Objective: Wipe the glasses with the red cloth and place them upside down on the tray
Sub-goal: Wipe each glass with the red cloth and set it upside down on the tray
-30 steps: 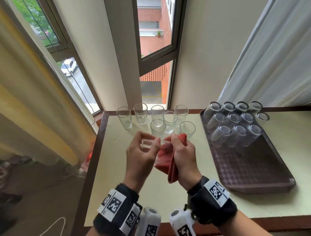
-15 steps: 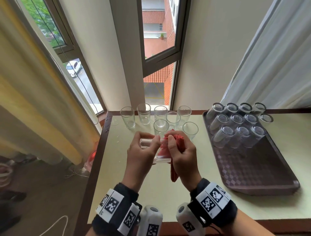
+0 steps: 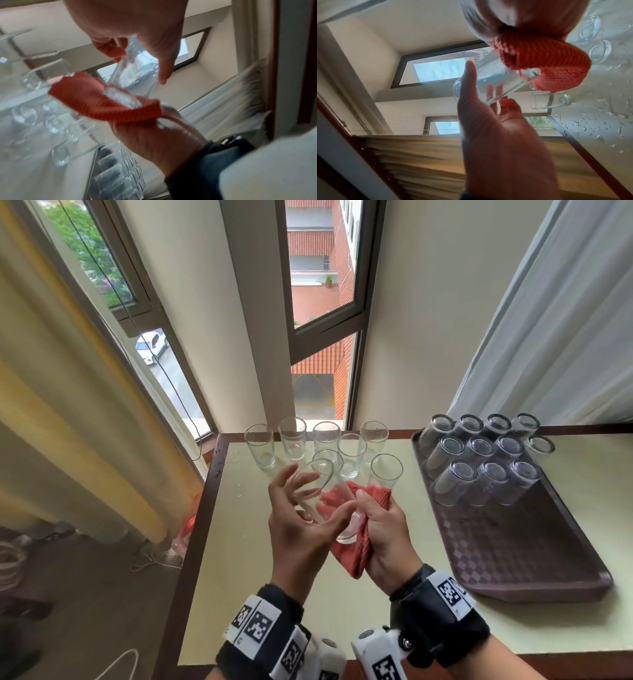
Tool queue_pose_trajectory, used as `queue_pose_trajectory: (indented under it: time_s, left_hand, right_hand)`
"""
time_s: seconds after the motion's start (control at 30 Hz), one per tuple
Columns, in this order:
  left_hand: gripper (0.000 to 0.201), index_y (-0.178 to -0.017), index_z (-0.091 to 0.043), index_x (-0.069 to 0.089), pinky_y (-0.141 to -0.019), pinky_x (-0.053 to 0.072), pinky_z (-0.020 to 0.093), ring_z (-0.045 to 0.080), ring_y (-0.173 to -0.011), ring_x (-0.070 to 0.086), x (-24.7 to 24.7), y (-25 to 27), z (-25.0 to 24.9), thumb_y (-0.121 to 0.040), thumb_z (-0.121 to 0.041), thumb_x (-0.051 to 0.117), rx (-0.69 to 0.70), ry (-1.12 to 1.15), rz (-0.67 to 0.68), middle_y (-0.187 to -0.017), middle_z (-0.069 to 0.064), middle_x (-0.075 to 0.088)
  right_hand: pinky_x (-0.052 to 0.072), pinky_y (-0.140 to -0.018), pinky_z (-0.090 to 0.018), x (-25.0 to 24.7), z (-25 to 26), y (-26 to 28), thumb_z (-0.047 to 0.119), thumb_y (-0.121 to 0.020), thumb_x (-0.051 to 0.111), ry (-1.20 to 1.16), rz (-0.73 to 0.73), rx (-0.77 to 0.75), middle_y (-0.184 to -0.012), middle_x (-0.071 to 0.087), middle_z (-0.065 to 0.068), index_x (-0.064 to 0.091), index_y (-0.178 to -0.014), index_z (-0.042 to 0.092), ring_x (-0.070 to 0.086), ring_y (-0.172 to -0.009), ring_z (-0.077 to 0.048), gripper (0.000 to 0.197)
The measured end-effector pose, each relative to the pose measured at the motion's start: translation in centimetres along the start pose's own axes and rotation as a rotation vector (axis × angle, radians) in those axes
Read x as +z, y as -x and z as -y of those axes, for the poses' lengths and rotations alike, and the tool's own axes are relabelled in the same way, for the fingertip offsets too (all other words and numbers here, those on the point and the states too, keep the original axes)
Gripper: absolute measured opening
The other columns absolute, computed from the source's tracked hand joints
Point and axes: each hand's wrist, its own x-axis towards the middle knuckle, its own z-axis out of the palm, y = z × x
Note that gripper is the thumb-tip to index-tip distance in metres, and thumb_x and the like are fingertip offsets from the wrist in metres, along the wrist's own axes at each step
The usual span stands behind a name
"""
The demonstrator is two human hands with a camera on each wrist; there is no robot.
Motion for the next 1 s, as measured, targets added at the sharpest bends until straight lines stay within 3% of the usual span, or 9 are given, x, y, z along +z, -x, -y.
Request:
queue_pose_trajectory:
  time_s: [0.07,0.13,0.27,0.4,0.5,0.67,0.77,0.9,1.0]
  left_hand:
    - [0.092,-0.138,-0.025,0.04,-0.084,0.051,0.014,0.004,-0.109,0.064,0.5,0.1,0.6,-0.06,-0.048,0.085,0.013,0.036,0.013,-0.116,-0.015,0.065]
    - [0.092,-0.141,-0.026,0.037,-0.087,0.05,0.014,0.003,-0.111,0.062,0.6,-0.1,1.0,-0.064,-0.052,0.08,0.062,-0.028,0.057,-0.118,-0.013,0.064]
    - [0.096,-0.149,-0.042,0.023,-0.08,0.056,0.019,0.002,-0.105,0.064,0.5,-0.2,1.7,-0.07,-0.058,0.075,0.089,-0.09,0.137,-0.117,-0.013,0.061]
    - [0.101,-0.152,-0.042,0.014,-0.075,0.053,0.011,-0.001,-0.098,0.066,0.2,-0.5,2.6,-0.07,-0.057,0.072,0.039,-0.053,0.139,-0.11,-0.01,0.062]
    - [0.107,-0.153,-0.042,0.005,-0.075,0.056,0.018,0.002,-0.09,0.068,-1.0,-1.4,3.0,-0.071,-0.059,0.072,-0.038,-0.072,0.186,-0.105,-0.006,0.063]
    - [0.102,-0.151,-0.046,0.0,-0.08,0.058,0.028,0.018,-0.089,0.069,-3.5,-1.9,2.3,-0.083,-0.039,0.076,-0.199,-0.125,0.465,-0.102,0.004,0.064]
    - [0.088,-0.142,-0.038,0.019,-0.078,0.058,0.028,0.016,-0.088,0.066,-4.3,-1.5,1.7,-0.08,-0.031,0.08,-0.23,-0.224,0.551,-0.102,0.0,0.063]
    - [0.068,-0.12,-0.027,0.032,-0.078,0.057,0.026,0.013,-0.084,0.066,-4.9,-1.5,1.0,-0.076,-0.035,0.084,-0.191,-0.319,0.613,-0.1,-0.002,0.066]
    - [0.061,-0.118,-0.028,0.039,-0.071,0.055,0.02,0.01,-0.082,0.067,-5.1,-1.6,0.5,-0.076,-0.039,0.083,-0.173,-0.346,0.636,-0.098,-0.004,0.068]
  right_hand:
    - [0.048,-0.094,-0.066,-0.1,-0.3,-0.2,0.0,-0.101,0.044,-0.013,-0.038,0.029,-0.112,0.063,-0.039,0.05,-0.126,-0.015,0.064,-0.104,-0.054,0.03]
    - [0.051,-0.091,-0.065,-0.1,-0.1,0.0,-0.005,-0.098,0.045,-0.005,-0.048,0.049,-0.106,0.064,-0.04,0.052,-0.121,-0.019,0.066,-0.098,-0.053,0.027]
    - [0.059,-0.057,-0.046,-0.4,0.7,0.5,-0.019,-0.087,0.045,0.059,0.036,0.08,-0.075,0.067,-0.031,0.06,-0.095,-0.018,0.07,-0.064,-0.04,0.017]
    - [0.059,-0.061,-0.042,-1.1,0.0,0.0,-0.021,-0.082,0.042,0.128,-0.003,0.077,-0.091,0.062,-0.036,0.055,-0.107,-0.024,0.068,-0.069,-0.038,0.028]
    - [0.056,-0.059,-0.035,-1.8,-0.4,-0.4,-0.023,-0.081,0.042,0.292,-0.049,-0.021,-0.082,0.059,-0.023,0.057,-0.096,-0.011,0.063,-0.063,-0.03,0.025]
    - [0.059,-0.068,-0.038,-2.3,0.9,-0.1,-0.021,-0.085,0.044,0.393,0.1,-0.148,-0.098,0.069,-0.025,0.059,-0.111,0.001,0.071,-0.081,-0.032,0.038]
    - [0.057,-0.088,-0.051,-1.7,1.8,0.2,-0.016,-0.084,0.043,0.298,0.237,-0.129,-0.112,0.069,-0.026,0.056,-0.123,0.005,0.068,-0.103,-0.043,0.047]
    - [0.056,-0.094,-0.037,-1.0,1.8,0.6,-0.017,-0.094,0.035,0.413,0.304,-0.137,-0.117,0.069,-0.02,0.06,-0.125,0.007,0.065,-0.113,-0.036,0.046]
    - [0.049,-0.104,-0.033,-0.5,1.4,1.1,0.008,-0.094,0.047,0.551,0.397,-0.199,-0.122,0.067,-0.018,0.062,-0.123,0.007,0.061,-0.121,-0.031,0.033]
